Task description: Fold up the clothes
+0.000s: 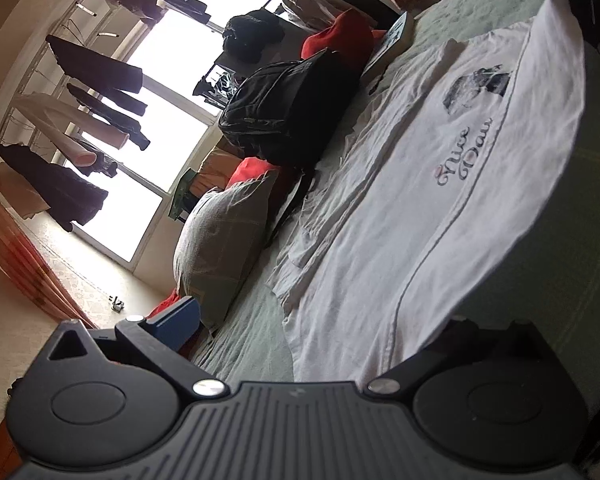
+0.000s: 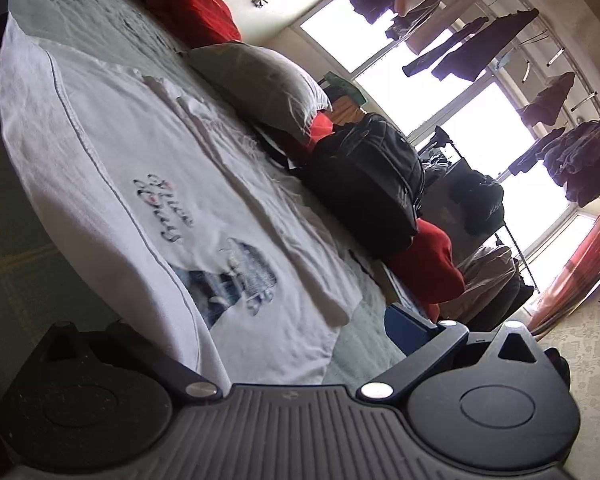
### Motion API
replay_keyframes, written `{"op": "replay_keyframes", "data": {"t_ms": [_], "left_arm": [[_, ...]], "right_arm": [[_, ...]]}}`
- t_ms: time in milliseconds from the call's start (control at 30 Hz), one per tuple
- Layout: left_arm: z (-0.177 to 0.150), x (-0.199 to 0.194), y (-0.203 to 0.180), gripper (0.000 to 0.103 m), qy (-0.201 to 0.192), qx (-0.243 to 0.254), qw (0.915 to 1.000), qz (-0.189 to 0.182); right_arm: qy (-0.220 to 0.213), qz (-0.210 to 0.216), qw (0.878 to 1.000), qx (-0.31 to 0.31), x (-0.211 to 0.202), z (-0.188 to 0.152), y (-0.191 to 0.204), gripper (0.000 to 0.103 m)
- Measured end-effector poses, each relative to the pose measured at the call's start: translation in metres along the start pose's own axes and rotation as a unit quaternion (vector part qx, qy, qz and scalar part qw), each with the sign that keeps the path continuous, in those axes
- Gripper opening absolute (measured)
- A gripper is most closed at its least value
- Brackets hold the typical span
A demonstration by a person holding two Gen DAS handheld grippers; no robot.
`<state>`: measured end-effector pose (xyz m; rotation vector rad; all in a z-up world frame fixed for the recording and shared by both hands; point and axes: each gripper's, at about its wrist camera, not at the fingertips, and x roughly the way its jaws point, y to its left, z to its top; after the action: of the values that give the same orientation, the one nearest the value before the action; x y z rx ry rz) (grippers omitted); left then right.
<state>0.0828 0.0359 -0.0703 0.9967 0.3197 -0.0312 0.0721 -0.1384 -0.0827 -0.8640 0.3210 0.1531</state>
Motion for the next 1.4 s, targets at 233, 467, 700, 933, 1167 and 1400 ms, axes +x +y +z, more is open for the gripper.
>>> {"op": "replay_keyframes", "data": {"t_ms": [233,467,700,933,1167,1400], "left_arm": [[0.012,0.026,0.012,0.103,0.006,-0.003,1.0,0.007],[0.035,0.065,0.033,0.103,0.006,-0.006,0.9998,0.016],[0.051,0.108,0.044,0.103,0.011,-0.015,0.9995,0.024],[0.06,0.147,0.056,0.103,0.009,-0.019,0.9995,0.024],[0.069,0.187,0.068,0.103,0.005,-0.023,0.9995,0.023],[0.072,0.232,0.074,0.103,0.012,-0.041,0.999,0.01]], "right_arm": [[-0.006,-0.012,1.0,0.011,0.023,0.013,-0.019,0.103],[-0.005,-0.02,0.999,0.024,0.058,0.022,-0.041,0.103],[-0.003,-0.028,0.999,0.038,0.103,0.031,-0.061,0.103],[-0.006,-0.037,0.999,0.036,0.138,0.045,-0.075,0.103],[0.001,-0.048,0.998,0.036,0.176,0.056,-0.089,0.103],[0.01,-0.058,0.997,0.039,0.216,0.067,-0.103,0.103]]}}
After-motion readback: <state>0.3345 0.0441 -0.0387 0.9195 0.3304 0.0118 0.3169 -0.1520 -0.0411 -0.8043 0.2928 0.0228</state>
